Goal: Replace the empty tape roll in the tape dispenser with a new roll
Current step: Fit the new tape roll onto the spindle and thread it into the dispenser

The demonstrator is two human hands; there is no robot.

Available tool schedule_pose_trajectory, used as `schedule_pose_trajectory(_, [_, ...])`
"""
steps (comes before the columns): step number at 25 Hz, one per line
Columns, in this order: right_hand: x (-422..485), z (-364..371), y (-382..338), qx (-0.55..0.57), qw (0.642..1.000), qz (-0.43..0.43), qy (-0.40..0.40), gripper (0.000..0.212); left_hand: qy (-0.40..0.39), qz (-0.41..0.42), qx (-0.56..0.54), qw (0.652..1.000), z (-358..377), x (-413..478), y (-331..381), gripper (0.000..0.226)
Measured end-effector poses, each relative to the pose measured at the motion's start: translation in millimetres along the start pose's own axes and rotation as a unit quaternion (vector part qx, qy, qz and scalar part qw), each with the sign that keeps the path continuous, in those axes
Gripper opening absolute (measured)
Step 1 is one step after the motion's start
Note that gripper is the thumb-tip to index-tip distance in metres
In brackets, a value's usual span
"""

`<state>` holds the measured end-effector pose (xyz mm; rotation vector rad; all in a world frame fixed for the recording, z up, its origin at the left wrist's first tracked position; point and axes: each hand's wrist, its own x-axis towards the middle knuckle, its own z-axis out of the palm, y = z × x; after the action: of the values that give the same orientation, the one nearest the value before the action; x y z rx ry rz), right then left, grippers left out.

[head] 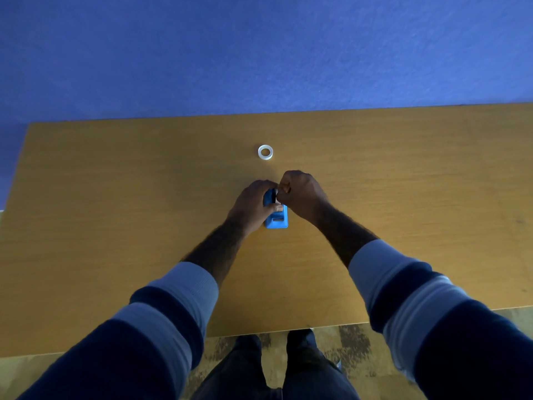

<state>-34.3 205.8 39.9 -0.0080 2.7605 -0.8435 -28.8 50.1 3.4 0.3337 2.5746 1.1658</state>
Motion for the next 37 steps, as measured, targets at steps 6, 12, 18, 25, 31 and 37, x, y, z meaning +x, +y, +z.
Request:
schedule_pose_trajectory(6, [-5,2,12,0.121,0.992,0.028,0.018,0.003,-0.002,-0.003,0.001,1.0,3,0,-3,0.044])
schedule_pose_trajectory(12, [-9,1,17,0.147,0.987,0.012,0.058,0.011,-0.012,-0.006,-0.003,1.0,3,0,-3,0.049])
schedule_pose_trajectory(18, [-10,4,10,0.041,0.999,-0.02,0.003,0.021,0.0,-0.004,-0.002,1.0,3,-1,-2,0.045])
schedule_pose_trajectory(25, [-11,7,3,-0.079,0.995,-0.04,0.042,0.01,-0.002,-0.003,0.015,1.0,5,-1,-1,0.042])
schedule_pose_trajectory(31, [-13,7,0,-0.099,0.993,-0.047,0.05,0.012,-0.014,-0.007,0.01,1.0,1,-3,1,0.051])
schedule_pose_trajectory(37, [-26,8,-3,-0.145,0.986,-0.069,0.041,0.014,-0.039,-0.003,-0.021,0.999,-4,-5,-6,0.062])
